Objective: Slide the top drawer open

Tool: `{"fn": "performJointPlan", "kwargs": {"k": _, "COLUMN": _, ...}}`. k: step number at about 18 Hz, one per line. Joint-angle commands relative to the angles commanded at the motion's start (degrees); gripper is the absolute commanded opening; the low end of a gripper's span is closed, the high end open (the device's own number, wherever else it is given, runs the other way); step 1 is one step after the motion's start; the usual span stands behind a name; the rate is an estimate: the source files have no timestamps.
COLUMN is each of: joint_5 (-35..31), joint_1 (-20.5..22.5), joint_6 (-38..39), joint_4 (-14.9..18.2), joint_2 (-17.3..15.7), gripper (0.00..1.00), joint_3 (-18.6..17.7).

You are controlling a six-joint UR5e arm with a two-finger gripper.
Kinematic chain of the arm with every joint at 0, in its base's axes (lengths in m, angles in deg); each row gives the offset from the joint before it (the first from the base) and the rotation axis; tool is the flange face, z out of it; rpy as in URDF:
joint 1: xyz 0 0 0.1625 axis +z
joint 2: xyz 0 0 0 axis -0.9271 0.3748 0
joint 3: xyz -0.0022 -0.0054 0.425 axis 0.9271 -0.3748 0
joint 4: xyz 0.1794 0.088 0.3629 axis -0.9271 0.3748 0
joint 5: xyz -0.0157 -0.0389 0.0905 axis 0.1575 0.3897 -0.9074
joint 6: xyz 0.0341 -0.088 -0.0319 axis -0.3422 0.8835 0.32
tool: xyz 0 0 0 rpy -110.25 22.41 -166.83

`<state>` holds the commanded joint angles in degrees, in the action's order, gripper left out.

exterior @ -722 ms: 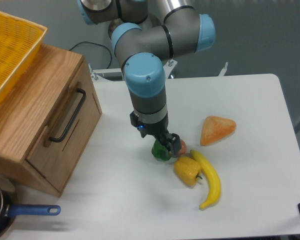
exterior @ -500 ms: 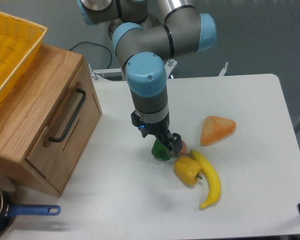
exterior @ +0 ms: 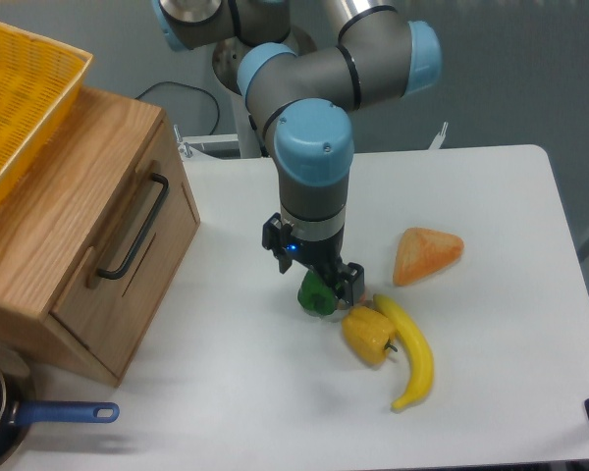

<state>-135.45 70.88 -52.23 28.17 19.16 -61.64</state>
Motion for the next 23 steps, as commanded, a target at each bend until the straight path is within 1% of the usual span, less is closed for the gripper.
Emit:
{"fn": "performJointPlan", "kwargs": {"k": 12, "joint_5": 0.44, "joint_1": -0.18, "joint_6": 0.26, "joint_4": 0.00, "joint_2": 0.26, "gripper": 1.00, "joint_3": 0.09}}
{"fn": "performJointPlan", "kwargs": {"k": 15, "joint_5": 0.35, "joint_1": -0.26, "joint_6": 0.35, "joint_4": -0.09, "joint_2": 0.79, "gripper": 1.00, "joint_3": -0.26}}
{"fn": "performJointPlan", "kwargs": {"k": 23, "joint_5": 0.44, "joint_1": -0.26, "joint_6": -0.09, "joint_4": -0.26, "joint_2": 0.70, "gripper": 1.00, "joint_3": -1.32}}
